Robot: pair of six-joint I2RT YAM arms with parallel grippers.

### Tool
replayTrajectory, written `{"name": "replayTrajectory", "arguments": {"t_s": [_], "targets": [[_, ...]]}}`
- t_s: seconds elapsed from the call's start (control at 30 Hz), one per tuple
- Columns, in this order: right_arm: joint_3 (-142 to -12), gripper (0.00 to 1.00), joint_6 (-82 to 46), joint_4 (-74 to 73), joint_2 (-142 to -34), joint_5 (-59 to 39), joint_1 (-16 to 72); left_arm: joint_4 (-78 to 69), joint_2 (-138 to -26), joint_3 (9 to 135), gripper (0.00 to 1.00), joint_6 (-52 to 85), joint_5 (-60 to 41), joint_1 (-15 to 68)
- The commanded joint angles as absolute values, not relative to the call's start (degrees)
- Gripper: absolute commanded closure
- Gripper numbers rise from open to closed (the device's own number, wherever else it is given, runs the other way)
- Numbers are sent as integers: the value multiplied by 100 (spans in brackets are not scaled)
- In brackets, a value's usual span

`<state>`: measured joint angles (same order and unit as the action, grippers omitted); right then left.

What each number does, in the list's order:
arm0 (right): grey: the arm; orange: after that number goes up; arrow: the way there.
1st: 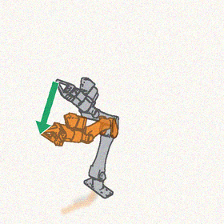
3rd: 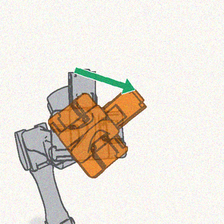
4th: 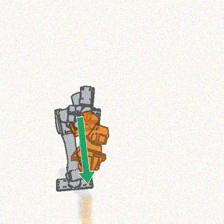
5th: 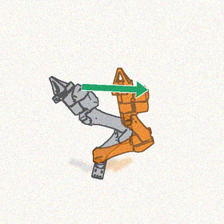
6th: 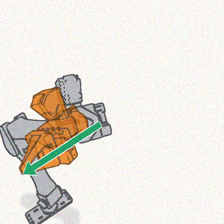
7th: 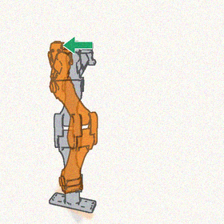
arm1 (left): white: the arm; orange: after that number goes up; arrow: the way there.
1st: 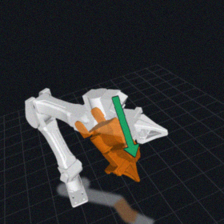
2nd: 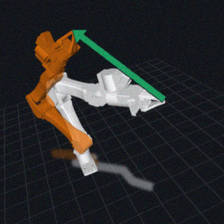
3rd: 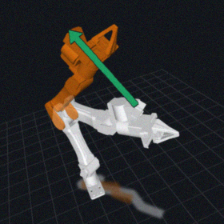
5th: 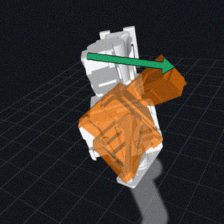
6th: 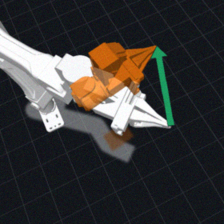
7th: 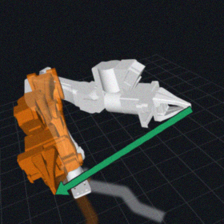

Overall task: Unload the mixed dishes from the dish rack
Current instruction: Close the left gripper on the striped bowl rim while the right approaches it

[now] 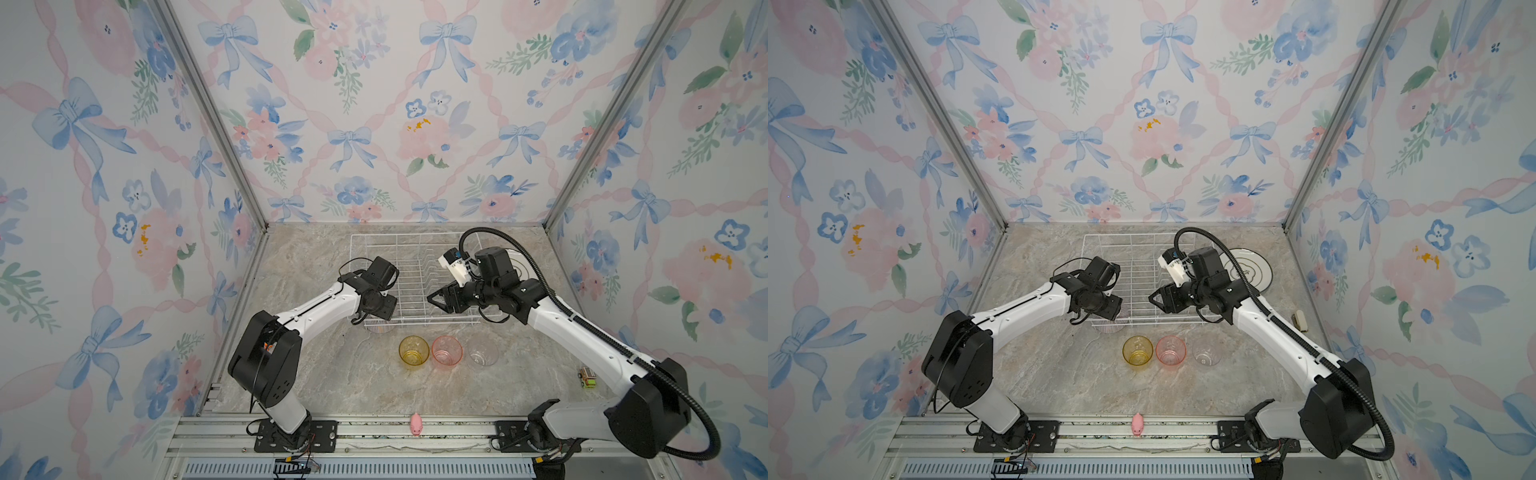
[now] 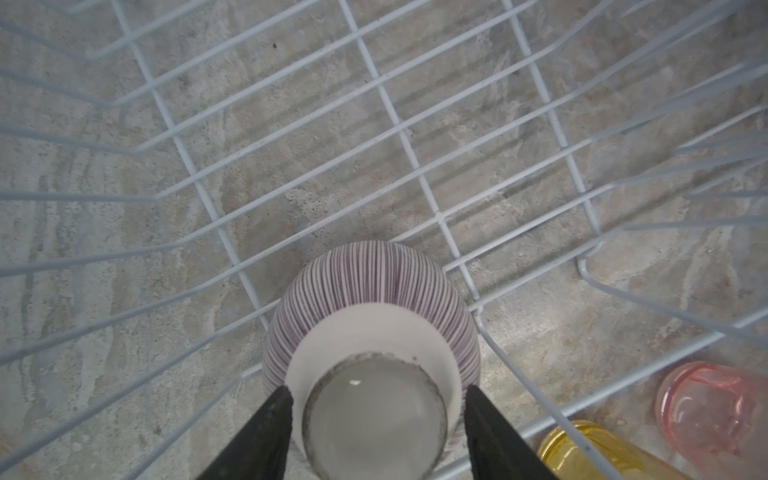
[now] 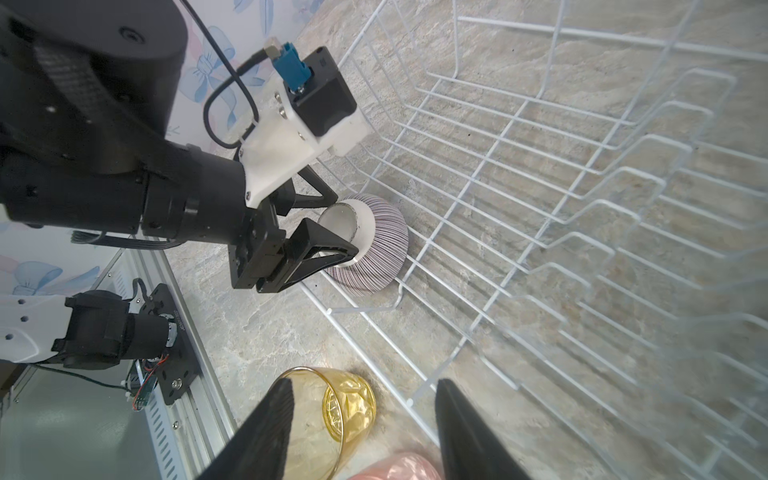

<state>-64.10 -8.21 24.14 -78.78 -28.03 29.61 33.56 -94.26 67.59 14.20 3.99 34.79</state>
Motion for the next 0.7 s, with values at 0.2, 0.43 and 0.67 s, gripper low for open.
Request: {"name": "replayTrajectory", "arguments": {"t_s": [0.2, 0.43, 0.67], "targets": [[-7042, 45, -1225, 2382, -8814, -3335, 2939, 3526, -9406, 6610, 36, 1459, 276, 3499], [-7211, 45, -1205, 2395, -9052, -3376, 3012, 3564, -9411, 6580, 40, 1485, 426, 3505], [-7190, 45, -1183, 2413, -9044, -3341, 3015, 3661, -9464, 6626, 43, 1460, 568, 3507]]}}
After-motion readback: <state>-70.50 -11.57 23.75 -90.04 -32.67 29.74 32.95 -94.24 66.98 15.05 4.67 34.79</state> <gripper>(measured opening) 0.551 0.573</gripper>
